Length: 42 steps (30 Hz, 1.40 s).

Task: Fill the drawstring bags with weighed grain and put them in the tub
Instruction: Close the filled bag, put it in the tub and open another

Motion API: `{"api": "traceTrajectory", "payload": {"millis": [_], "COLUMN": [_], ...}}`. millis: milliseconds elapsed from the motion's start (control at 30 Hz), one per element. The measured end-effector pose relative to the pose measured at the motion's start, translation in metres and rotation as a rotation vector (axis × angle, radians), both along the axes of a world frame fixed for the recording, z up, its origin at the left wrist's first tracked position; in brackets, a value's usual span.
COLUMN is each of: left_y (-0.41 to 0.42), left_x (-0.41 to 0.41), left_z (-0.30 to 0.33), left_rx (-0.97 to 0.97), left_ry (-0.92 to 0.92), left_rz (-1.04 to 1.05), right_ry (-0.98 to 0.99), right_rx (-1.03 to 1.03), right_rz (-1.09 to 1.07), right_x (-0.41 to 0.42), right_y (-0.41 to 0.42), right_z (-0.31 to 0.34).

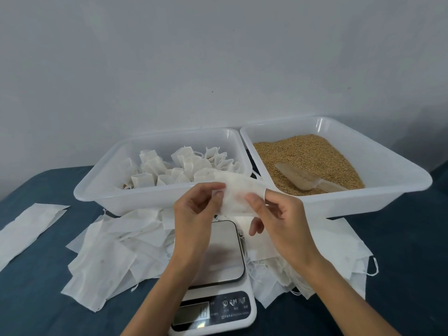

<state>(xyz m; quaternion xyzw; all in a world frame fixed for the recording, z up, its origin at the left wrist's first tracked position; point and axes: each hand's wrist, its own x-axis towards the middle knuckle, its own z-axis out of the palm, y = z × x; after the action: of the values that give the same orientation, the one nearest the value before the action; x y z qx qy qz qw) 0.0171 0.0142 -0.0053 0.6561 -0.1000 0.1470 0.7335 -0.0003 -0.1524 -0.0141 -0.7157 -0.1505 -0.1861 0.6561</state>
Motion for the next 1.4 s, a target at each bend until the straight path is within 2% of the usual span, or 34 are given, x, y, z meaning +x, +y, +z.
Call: {"api": "traceTrajectory", "payload": {"millis": [167, 400, 567, 633, 700, 767, 833, 933, 1100, 1233, 1333, 1400], "left_y": [0.002, 0.006, 0.007, 0.008, 0.008, 0.002, -0.005, -0.01, -0.011, -0.015, -0.011, -0.009], "left_x": [0.003, 0.003, -0.003, -0.007, -0.012, -0.016, -0.016, -0.014, -0.02, -0.021, -0.014, -0.007], "left_z": [-0.001, 0.001, 0.007, 0.01, 0.01, 0.005, -0.002, -0.005, 0.0, -0.006, -0.008, -0.006], "left_rx": [-0.033, -0.01, 0.024, 0.174, 0.46, 0.632, 0.68, 0.586, 0.457, 0.321, 0.265, 0.232], "left_ry": [0.022, 0.054, 0.02, -0.119, -0.295, -0.32, -0.285, -0.267, -0.192, -0.1, -0.039, -0.002], "left_rz": [0.006, 0.01, 0.012, 0.09, 0.083, -0.054, -0.122, -0.091, -0.184, -0.256, -0.239, -0.28], "right_ry": [-0.053, -0.18, -0.083, -0.038, 0.018, 0.08, 0.175, 0.307, 0.369, 0.31, 0.223, 0.241], "right_rx": [0.007, -0.197, -0.192, -0.187, -0.228, -0.32, -0.403, -0.52, -0.698, -0.737, -0.704, -0.866], "right_rz": [-0.066, -0.112, -0.067, -0.023, 0.032, 0.096, 0.159, 0.222, 0.314, 0.332, 0.06, -0.149], "right_x": [-0.003, -0.009, -0.01, -0.009, -0.008, -0.006, -0.005, -0.001, -0.001, 0.007, 0.035, 0.059], "right_y": [-0.004, -0.005, -0.015, -0.02, -0.023, -0.024, -0.023, -0.025, -0.017, -0.01, -0.049, -0.093], "right_z": [0.005, 0.011, 0.019, 0.03, 0.042, 0.054, 0.068, 0.091, 0.118, 0.121, 0.119, 0.108]}}
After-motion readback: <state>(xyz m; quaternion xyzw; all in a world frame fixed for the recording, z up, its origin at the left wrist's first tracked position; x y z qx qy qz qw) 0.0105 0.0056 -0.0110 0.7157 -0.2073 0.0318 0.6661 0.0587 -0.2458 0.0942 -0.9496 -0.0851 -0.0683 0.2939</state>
